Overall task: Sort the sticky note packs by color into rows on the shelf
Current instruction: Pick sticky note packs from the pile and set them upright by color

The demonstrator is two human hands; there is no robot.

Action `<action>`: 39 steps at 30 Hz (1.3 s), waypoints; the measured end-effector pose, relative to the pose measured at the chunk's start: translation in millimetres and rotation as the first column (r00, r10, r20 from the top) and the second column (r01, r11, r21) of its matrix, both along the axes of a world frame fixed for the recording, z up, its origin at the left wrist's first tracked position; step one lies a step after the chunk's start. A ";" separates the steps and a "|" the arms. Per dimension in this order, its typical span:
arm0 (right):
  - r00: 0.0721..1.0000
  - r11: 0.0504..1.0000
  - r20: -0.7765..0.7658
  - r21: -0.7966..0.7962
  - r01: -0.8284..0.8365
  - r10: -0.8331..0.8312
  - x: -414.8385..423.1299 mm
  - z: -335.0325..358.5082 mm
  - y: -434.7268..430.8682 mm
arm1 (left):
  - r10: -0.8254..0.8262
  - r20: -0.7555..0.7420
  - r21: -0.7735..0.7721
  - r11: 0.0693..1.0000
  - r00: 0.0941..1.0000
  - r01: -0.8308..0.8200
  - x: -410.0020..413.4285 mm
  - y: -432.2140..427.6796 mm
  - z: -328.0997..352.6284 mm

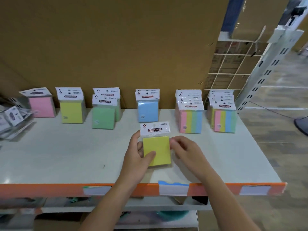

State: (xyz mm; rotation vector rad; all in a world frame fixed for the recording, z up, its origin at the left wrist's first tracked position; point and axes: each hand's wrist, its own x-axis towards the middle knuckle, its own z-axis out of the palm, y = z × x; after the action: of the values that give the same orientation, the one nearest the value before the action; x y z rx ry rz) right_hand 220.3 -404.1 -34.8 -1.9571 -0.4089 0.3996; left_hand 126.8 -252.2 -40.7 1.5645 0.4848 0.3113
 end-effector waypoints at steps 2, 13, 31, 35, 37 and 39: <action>0.992 0.991 -0.013 0.027 -0.128 0.129 -12.7 1.7 20.3 | -0.004 0.008 0.038 0.999 1.000 0.004 -9.5 15.8 2.8; 0.985 0.988 0.091 -0.070 -0.138 0.144 -34.0 4.0 188.3 | 0.257 -0.032 0.254 0.937 0.966 -0.241 -96.4 164.6 -14.3; 0.948 0.915 0.320 -0.383 0.128 0.001 -41.7 0.6 373.5 | 0.162 -0.081 0.382 0.916 0.983 -0.119 -132.3 239.0 -28.1; 0.950 0.918 0.311 -0.370 0.146 -0.026 -48.4 5.6 372.9 | 0.158 -0.068 0.375 0.919 0.985 -0.122 -133.6 240.0 -28.0; 0.948 0.951 0.318 -0.284 0.123 -0.028 -58.4 6.7 363.1 | 0.157 -0.082 0.375 0.920 0.984 -0.115 -133.8 240.3 -26.4; 0.944 0.971 0.330 -0.232 0.051 0.029 -70.1 4.2 345.6 | 0.140 -0.101 0.334 0.937 0.985 -0.099 -135.1 239.8 -22.4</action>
State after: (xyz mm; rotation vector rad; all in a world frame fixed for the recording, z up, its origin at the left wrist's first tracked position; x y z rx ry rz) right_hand 150.2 -58.5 -30.6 -2.2694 -0.5864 0.1107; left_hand -8.3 -12.4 -63.1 1.8906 0.6524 0.4060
